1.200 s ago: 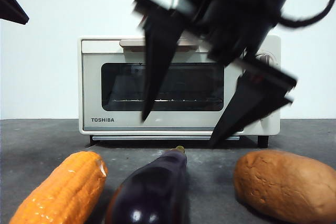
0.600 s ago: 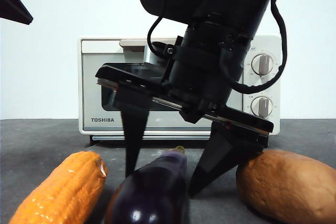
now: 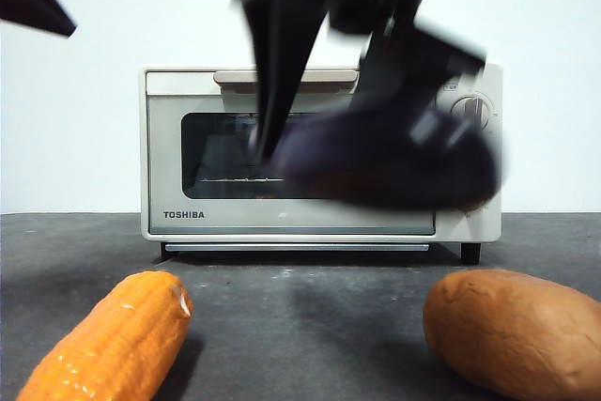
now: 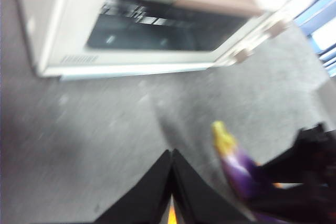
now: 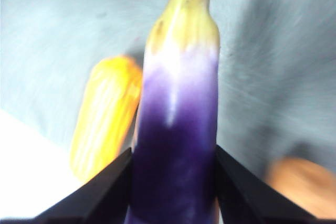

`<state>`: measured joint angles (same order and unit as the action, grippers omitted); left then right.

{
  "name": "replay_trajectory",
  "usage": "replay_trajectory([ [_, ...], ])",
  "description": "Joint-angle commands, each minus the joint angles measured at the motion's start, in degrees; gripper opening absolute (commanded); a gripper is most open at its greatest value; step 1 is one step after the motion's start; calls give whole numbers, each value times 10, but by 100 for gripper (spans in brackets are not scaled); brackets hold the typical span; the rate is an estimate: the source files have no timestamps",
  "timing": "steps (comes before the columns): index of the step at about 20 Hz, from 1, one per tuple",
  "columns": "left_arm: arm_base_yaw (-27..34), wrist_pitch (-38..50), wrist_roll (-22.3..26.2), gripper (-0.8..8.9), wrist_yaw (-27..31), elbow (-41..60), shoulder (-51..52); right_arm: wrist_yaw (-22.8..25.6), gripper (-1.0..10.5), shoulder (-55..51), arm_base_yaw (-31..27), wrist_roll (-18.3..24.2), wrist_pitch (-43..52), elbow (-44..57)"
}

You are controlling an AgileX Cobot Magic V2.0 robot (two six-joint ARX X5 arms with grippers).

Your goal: Take the eggplant from the table,put the eggplant in the oven

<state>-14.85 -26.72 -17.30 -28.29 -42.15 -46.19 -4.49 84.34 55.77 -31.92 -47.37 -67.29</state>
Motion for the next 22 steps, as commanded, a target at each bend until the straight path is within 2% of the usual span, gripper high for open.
replay_trajectory([
  [1, -23, 18, -3, 6, 3, -36, -30, 1, 132, -35, 7, 120, -67, -33],
  [4, -59, 23, 0, 6, 31, -91, -91, 1, 132, -107, 7, 214, -144, -45],
  [7, -99, 21, 19, 6, 57, -161, -169, 12, 132, -167, 7, 267, -197, -45],
  [13, -172, -54, 101, 6, 155, -355, -348, 109, 132, -257, 7, 268, -214, -45],
  [18, -194, -124, 157, 6, 215, -487, -475, 152, 132, -316, 7, 266, -274, -44],
  [20, -195, -152, 172, 6, 220, -520, -508, 161, 132, -339, 7, 265, -285, -44],
  [22, -198, -159, 188, 6, 249, -534, -529, 170, 132, -361, 7, 258, -285, -44],
])
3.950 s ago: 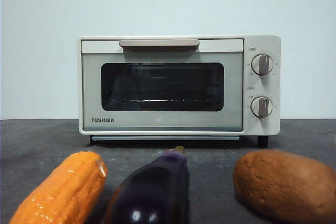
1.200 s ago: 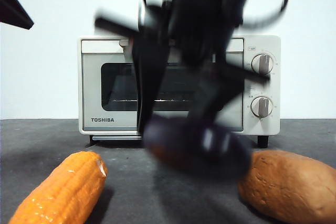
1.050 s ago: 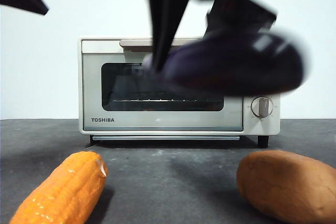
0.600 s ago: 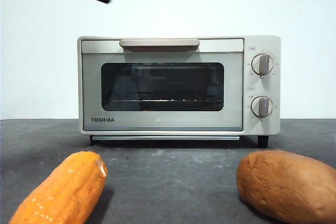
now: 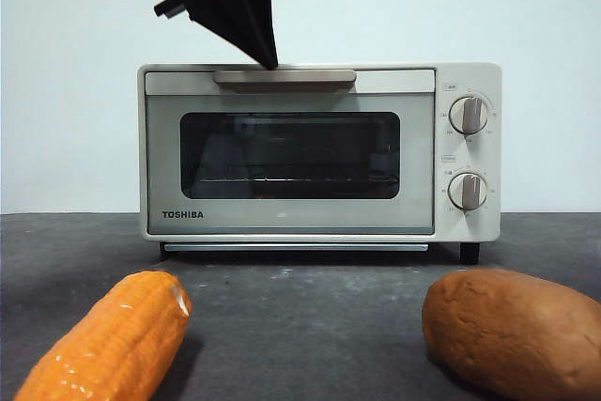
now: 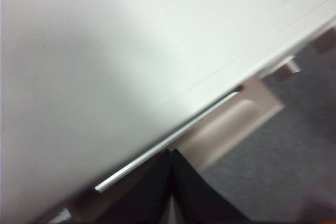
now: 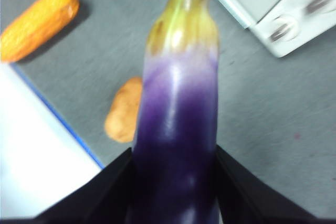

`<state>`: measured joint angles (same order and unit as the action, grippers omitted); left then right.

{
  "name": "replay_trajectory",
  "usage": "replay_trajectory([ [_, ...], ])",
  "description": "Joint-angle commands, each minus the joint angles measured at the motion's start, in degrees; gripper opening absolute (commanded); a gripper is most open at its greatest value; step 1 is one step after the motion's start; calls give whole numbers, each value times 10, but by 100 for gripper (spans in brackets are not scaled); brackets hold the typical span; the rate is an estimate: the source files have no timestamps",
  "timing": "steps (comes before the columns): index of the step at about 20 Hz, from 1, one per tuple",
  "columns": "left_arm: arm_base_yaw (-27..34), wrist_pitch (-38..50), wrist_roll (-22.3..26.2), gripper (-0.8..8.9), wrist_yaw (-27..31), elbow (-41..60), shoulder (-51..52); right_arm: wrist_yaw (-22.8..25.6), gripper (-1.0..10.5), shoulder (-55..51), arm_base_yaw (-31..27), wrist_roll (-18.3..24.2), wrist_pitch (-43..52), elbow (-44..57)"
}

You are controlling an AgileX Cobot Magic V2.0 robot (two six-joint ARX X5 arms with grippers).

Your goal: Take the eggplant from the table,put the eggplant in the oven

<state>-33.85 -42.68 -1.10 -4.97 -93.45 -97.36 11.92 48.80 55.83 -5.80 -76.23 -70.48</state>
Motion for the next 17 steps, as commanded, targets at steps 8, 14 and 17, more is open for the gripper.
replay_trajectory([
  [8, -43, -100, 37, 6, 20, -24, -22, 6, 132, -45, 6, -15, 5, -12],
  [14, -115, -250, 52, 6, 20, -30, -22, 5, 132, -43, 6, -14, 14, -12],
  [17, -147, -304, 63, 6, 20, -36, -22, 5, 132, -43, 6, -14, 31, -12],
])
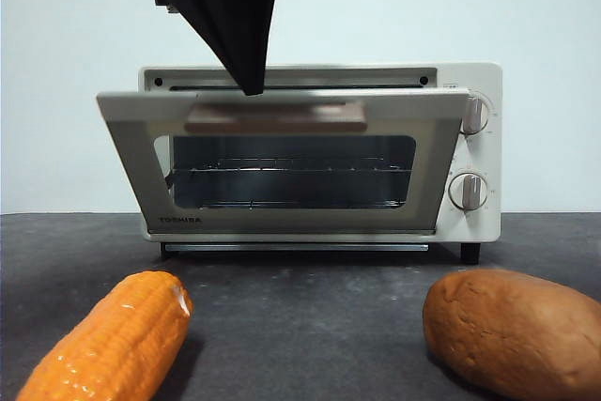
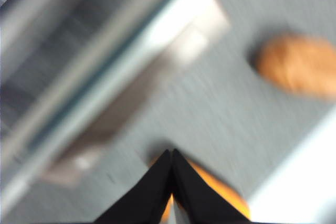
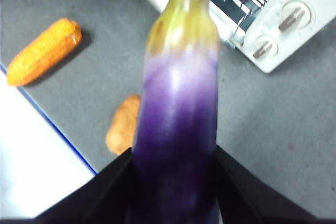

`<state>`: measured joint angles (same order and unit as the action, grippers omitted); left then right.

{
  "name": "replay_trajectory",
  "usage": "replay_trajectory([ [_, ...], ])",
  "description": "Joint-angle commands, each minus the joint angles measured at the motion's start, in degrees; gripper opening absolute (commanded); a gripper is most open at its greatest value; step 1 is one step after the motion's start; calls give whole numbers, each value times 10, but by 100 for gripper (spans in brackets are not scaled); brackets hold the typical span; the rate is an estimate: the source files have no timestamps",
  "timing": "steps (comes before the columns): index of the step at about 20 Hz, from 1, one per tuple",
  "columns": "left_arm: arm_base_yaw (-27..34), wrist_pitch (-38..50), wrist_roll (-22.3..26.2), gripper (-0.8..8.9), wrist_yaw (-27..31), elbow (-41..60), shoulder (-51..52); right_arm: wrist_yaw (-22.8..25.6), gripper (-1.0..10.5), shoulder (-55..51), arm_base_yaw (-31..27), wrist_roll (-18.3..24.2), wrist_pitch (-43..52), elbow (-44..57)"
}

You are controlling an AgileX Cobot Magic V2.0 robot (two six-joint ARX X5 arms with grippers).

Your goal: Take the eggplant from the table,put the eggplant in the oven

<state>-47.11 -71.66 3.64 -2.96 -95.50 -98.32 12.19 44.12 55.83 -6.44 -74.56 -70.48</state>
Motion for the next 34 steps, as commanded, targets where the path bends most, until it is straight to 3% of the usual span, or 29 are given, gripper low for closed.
replay_trajectory([
  [1, -23, -24, 17, 6, 0, -16, -10, 1, 132, 4, 6, -6, 21, -12],
  [6, -25, 22, -7, 6, 4, -16, 27, -2, 132, 19, 6, -3, 37, -11],
  [10, 0, 102, -31, 6, 61, 20, 92, -2, 132, 52, 6, 16, 45, -11],
  [15, 79, 228, -66, 6, 66, 183, 216, -2, 132, 116, 6, 67, 102, -11],
  [22, 203, 397, -121, 6, 45, 435, 386, 7, 132, 263, 5, 171, 226, -12],
  [25, 252, 424, -123, 6, 30, 502, 412, 46, 132, 345, -1, 214, 275, -26],
  [30, 347, 490, -155, 6, -44, 576, 411, 178, 132, 478, -3, 307, 338, -99],
  [34, 398, 492, -153, 6, -76, 584, 407, 180, 132, 555, -19, 365, 413, -125],
])
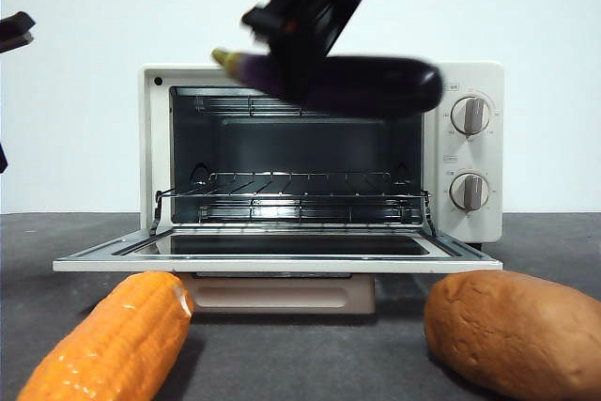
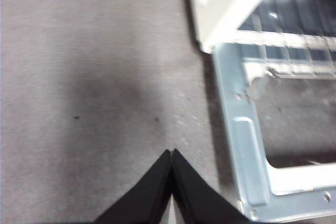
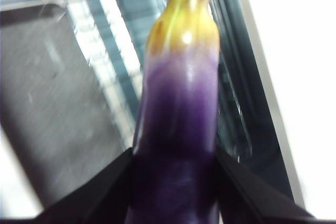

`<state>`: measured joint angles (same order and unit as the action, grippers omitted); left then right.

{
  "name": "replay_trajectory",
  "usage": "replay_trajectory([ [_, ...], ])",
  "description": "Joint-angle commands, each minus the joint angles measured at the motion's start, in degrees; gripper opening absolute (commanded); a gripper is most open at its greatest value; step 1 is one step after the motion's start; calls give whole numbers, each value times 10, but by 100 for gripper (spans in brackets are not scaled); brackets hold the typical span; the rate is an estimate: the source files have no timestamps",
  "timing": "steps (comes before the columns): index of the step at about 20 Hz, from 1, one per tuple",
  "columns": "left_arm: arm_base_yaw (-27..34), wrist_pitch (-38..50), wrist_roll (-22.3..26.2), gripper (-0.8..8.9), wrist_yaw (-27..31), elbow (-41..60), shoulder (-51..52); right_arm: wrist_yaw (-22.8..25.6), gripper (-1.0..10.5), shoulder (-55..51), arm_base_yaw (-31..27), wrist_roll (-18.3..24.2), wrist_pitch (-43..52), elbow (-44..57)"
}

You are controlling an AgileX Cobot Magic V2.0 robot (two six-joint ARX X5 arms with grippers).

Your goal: Take the eggplant from the table,put the eggplant in the oven

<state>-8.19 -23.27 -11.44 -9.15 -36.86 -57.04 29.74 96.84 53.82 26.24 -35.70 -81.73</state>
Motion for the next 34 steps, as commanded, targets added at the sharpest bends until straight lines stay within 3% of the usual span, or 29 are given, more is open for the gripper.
replay_trajectory([
  [1, 15, 9, -2, 6, -24, -3, -6, 5, 132, 45, -4, 49, 48, -13],
  [3, 22, 8, 1, 6, -40, -3, -6, 27, 132, 72, -12, 57, 90, -13],
  [5, 22, 9, 3, 6, -48, -3, -6, 78, 132, 100, -14, 68, 145, -13],
  [8, 22, 12, 7, 6, -48, -3, -6, 80, 132, 128, -22, 104, 184, -13],
  [10, 22, 16, 9, 6, -48, -3, -6, 107, 154, 145, -22, 109, 192, -13],
  [15, 22, 19, 14, 6, -48, -3, -7, 118, 294, 167, -24, 94, 200, -12],
  [34, 22, 54, 13, 6, -66, -3, -83, 138, 293, 146, 14, 67, 196, -13],
])
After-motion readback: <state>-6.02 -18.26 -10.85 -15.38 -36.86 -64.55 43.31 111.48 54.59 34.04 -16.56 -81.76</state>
